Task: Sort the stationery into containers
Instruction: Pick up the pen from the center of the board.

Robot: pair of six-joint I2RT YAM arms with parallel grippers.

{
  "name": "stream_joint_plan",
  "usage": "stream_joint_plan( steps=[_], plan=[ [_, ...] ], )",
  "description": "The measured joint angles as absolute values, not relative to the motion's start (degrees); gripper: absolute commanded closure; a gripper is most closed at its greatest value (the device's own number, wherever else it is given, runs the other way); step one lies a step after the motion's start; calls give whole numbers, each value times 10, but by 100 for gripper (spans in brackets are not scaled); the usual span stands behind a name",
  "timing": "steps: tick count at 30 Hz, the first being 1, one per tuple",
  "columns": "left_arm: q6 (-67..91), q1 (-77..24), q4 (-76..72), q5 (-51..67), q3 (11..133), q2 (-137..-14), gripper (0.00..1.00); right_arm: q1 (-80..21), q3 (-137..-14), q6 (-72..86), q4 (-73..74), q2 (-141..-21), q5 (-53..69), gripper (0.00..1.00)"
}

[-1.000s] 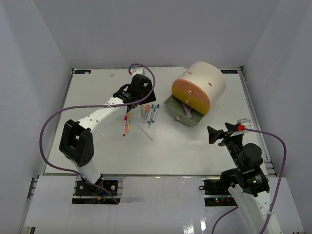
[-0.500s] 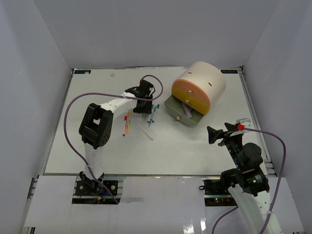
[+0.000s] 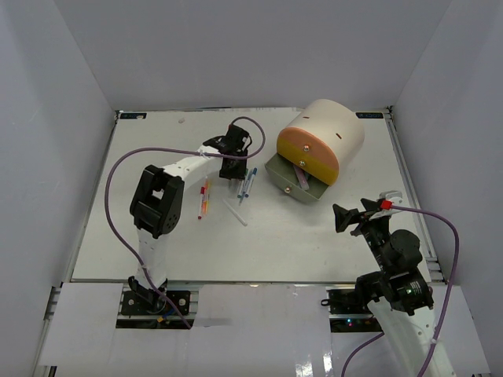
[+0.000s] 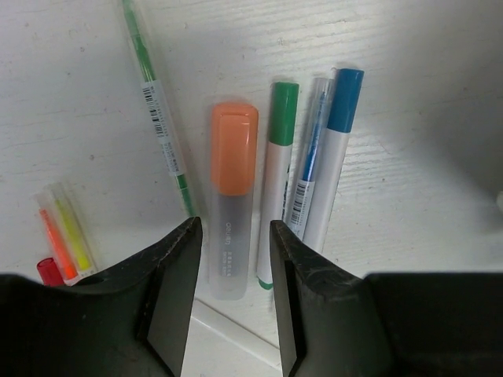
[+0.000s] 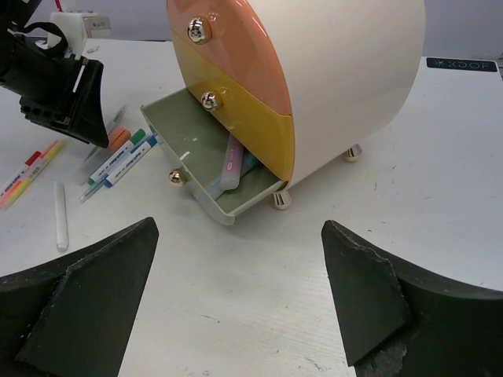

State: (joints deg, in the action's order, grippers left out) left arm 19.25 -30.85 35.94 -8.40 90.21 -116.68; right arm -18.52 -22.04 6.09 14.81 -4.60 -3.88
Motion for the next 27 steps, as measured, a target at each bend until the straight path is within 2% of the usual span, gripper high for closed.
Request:
stream_joint_plan(
  steps=[17,21,22,27],
  plan=[
    [193,-309,371,-86,915,-1214,52,-185,-218,61,148,-46,-39,9],
    [196,-309,373,-88,915,-1214,62,-185,-218,61,148,-46,-39,9],
    [197,-309,374,-88,915,-1214,66,-185,-218,61,148,-46,-39,9],
    [208,-309,375,-88,916,-1213,73,-185,-218,61,148,-46,-39,9]
  ],
)
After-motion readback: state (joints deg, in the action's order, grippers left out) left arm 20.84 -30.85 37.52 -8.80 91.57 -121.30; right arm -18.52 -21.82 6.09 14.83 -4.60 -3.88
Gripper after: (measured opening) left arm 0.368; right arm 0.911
